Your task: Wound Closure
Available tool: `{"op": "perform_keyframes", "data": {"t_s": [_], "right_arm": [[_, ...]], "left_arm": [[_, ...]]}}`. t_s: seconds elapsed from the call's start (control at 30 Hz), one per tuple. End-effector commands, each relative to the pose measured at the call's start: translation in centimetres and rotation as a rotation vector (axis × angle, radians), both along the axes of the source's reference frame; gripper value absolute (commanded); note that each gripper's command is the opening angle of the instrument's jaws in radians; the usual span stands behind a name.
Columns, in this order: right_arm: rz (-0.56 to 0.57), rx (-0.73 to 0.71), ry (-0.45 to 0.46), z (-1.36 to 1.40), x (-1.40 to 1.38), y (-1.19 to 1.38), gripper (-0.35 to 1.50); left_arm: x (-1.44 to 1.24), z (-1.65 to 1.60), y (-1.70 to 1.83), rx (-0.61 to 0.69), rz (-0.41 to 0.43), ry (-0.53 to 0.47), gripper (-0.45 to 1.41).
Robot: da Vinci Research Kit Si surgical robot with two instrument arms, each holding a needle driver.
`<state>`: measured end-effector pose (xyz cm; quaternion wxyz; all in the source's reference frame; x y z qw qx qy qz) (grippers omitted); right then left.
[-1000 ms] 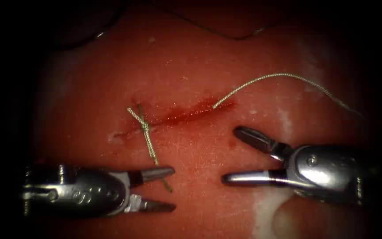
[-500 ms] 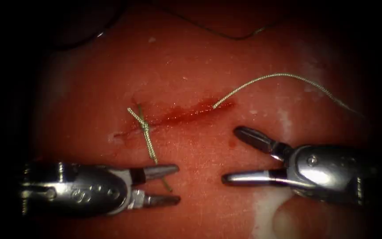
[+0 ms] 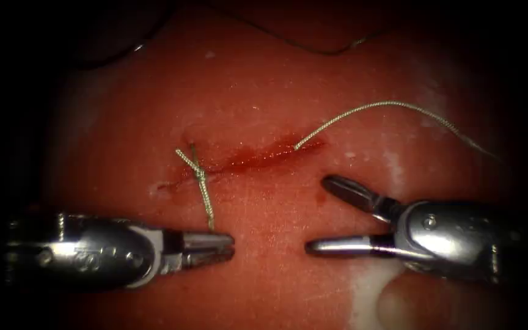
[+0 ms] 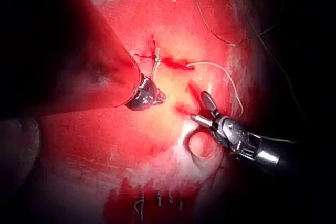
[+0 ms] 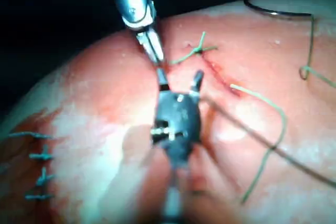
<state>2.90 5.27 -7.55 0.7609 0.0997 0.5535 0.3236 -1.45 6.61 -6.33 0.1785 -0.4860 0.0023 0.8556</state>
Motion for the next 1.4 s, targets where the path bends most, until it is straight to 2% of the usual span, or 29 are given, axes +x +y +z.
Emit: {"op": "perform_keyframes", "data": {"t_s": [0.03,0.17,0.23,0.47,0.63,0.83,1.07,1.23,1.4], "right_arm": [[-0.011,0.003,0.010,0.04,0.09,-0.02,1.16],[-0.143,-0.032,0.077,0.10,0.30,0.10,1.13],[-0.216,-0.116,0.086,0.13,0.52,0.14,1.26],[-0.314,-0.265,0.066,0.19,1.03,0.12,1.26],[-0.313,-0.286,0.011,0.39,1.20,0.14,1.26],[-0.302,-0.308,-0.010,0.48,1.43,0.23,1.26],[-0.297,-0.316,-0.019,0.54,1.65,0.15,1.26],[-0.319,-0.319,-0.021,0.68,1.86,0.08,1.26],[-0.317,-0.319,-0.023,0.71,1.95,0.10,1.26]], "left_arm": [[-0.03,0.03,-0.02,0.009,-0.006,-0.012,-0.35],[0.15,-0.10,0.16,0.107,-0.088,-0.128,-0.35],[0.29,-0.10,0.28,0.144,-0.110,-0.194,-0.35],[0.56,-0.09,0.44,0.168,-0.128,-0.234,-0.35],[0.60,-0.08,0.45,0.167,-0.127,-0.234,-0.35],[0.60,-0.08,0.44,0.167,-0.128,-0.234,-0.35],[0.59,-0.08,0.45,0.167,-0.128,-0.233,-0.35],[0.57,-0.10,0.43,0.167,-0.130,-0.233,-0.35],[0.56,-0.14,0.43,0.170,-0.131,-0.233,-0.35]]}}
